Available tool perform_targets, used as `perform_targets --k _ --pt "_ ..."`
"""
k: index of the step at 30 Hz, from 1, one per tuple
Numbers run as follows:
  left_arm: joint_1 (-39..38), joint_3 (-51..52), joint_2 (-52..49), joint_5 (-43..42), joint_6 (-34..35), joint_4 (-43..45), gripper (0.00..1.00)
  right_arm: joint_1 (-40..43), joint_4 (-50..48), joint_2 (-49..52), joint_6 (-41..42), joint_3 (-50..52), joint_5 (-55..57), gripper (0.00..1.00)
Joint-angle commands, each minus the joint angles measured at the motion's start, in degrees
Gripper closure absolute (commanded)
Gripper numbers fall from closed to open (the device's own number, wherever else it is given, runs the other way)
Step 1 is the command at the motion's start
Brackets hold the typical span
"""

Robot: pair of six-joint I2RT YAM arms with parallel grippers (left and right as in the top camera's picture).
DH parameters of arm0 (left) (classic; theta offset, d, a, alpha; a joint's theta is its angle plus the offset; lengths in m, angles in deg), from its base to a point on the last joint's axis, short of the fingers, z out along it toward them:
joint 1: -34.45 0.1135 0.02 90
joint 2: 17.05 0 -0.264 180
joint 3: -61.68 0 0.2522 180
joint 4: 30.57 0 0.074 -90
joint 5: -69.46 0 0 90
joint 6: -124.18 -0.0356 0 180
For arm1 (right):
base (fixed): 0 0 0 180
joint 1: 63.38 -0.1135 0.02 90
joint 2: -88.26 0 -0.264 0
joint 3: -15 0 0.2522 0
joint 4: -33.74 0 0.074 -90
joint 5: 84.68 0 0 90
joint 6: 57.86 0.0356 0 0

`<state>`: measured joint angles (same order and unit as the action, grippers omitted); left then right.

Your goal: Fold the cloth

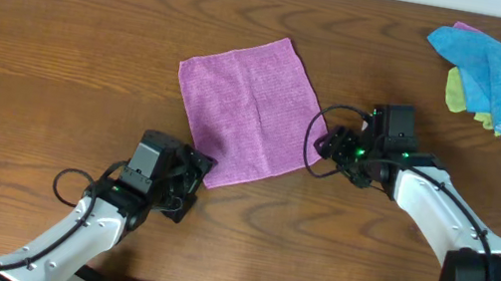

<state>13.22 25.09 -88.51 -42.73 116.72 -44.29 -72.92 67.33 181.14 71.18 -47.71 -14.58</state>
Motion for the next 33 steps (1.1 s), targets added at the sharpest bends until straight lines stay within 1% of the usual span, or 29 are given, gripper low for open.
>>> perform_targets --k 1,5,13,24,26,28,29,33 --pt "-0.24 0.22 0.33 3.32 0.44 -0.11 0.05 0.37 -0.48 0.13 0.79 0.44 -0.87 0.32" --pt "-0.24 0.22 0.33 3.56 0.44 -0.13 0.05 0.37 -1.66 0.13 0.79 0.44 -0.15 0.36" --pt "-0.24 0.22 0.33 3.52 0.90 0.24 0.05 0.37 -3.58 0.22 0.79 0.44 1.22 0.36" --pt "-0.22 0.22 0.33 3.19 0.90 0.28 0.05 0.35 -6.86 5.29 2.71 0.44 -0.52 0.38" --pt "-0.22 0.22 0.33 3.32 0.90 0.28 0.05 0.13 -7.04 5.44 2.71 0.44 -0.50 0.41" --pt "-0.22 0.22 0.33 3.48 0.90 0.28 0.05 0.09 -7.21 5.62 2.73 0.44 -0.50 0.51" --pt "-0.24 0.22 0.33 3.61 0.90 0.28 0.05 0.09 -7.26 5.68 2.73 0.44 -0.50 0.53" --pt "-0.24 0.22 0.33 4.20 0.90 0.28 0.05 0.11 -7.43 5.86 2.71 0.44 -0.46 0.53"
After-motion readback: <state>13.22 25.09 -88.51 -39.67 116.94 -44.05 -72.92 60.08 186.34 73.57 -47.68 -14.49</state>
